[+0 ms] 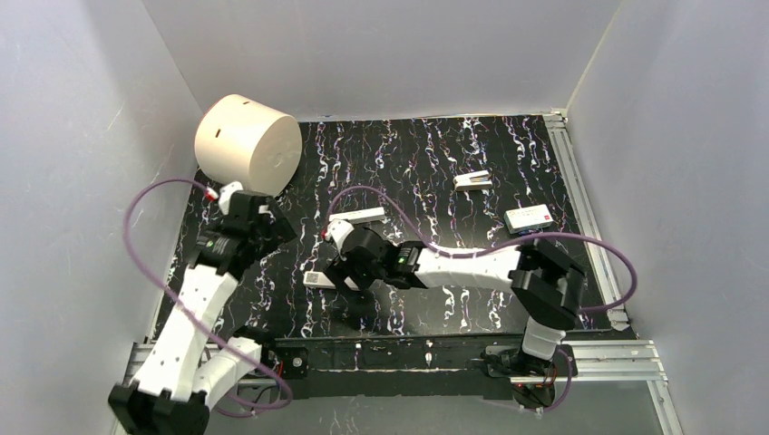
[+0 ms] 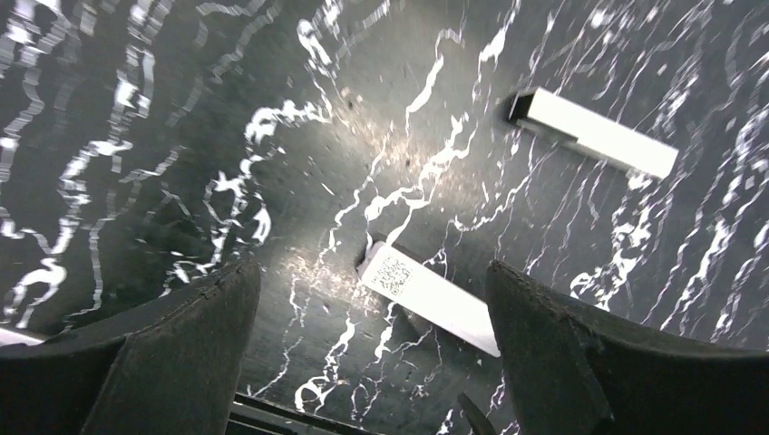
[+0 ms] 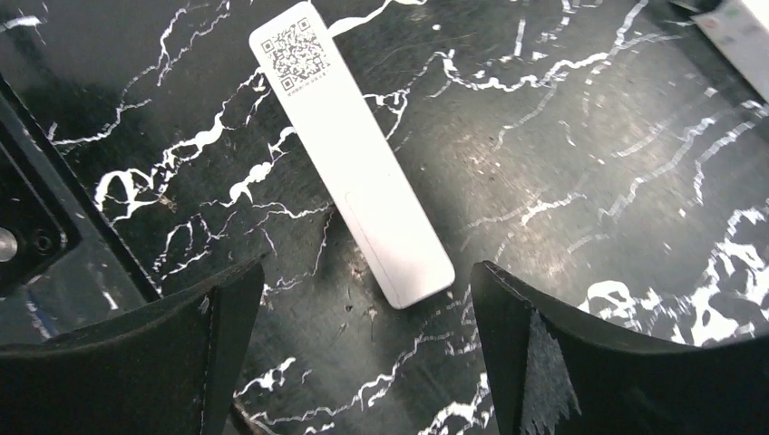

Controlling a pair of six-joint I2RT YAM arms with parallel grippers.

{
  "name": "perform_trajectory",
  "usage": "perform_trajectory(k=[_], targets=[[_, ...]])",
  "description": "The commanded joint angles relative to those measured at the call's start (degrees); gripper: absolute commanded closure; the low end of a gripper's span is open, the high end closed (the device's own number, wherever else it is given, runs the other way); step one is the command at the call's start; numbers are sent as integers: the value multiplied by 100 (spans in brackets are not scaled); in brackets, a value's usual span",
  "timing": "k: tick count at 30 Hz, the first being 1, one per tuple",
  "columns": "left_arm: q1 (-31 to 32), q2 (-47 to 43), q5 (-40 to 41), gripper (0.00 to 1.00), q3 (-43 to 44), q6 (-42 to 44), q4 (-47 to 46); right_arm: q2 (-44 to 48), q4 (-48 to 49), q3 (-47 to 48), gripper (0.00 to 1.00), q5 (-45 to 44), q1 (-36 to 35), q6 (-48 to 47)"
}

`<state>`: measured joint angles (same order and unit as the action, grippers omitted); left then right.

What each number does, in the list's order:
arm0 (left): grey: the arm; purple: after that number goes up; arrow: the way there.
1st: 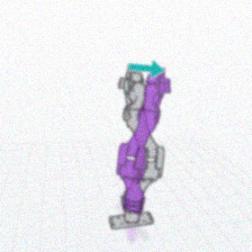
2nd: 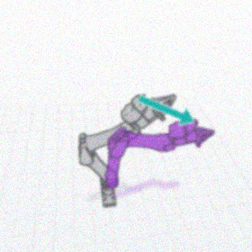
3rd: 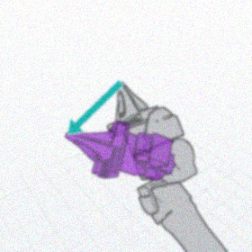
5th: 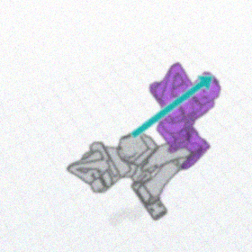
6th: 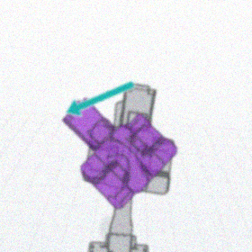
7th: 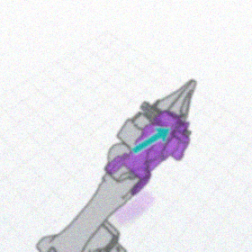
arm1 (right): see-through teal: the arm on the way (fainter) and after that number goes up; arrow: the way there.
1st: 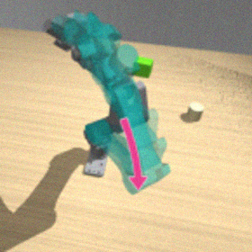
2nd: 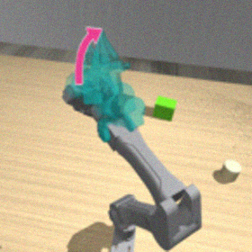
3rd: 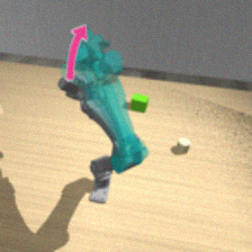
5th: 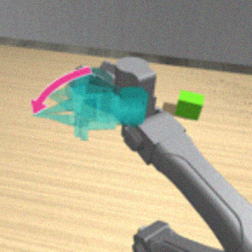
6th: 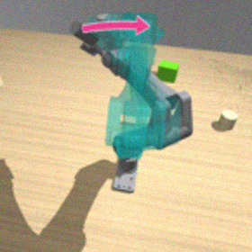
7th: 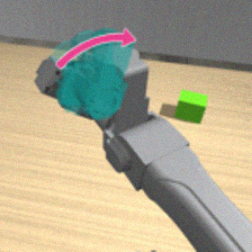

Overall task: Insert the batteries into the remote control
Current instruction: Load the battery cover into the remote control.

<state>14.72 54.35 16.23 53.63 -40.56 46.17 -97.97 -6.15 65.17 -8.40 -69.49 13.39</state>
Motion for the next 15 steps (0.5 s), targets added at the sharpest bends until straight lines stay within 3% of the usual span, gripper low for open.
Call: perform_trajectory(k=[1,8,15], targets=[[-33,-926,1186,7,594,54,906,-482,122,495,8,372,-30,-832],[-34,-1386,1116,5,928,286,1203,-1297,132,999,12,353,-54,-1137],[-34,-1487,849,4,718,220,1198,-1892,-273,1600,24,311,-55,-1251]])
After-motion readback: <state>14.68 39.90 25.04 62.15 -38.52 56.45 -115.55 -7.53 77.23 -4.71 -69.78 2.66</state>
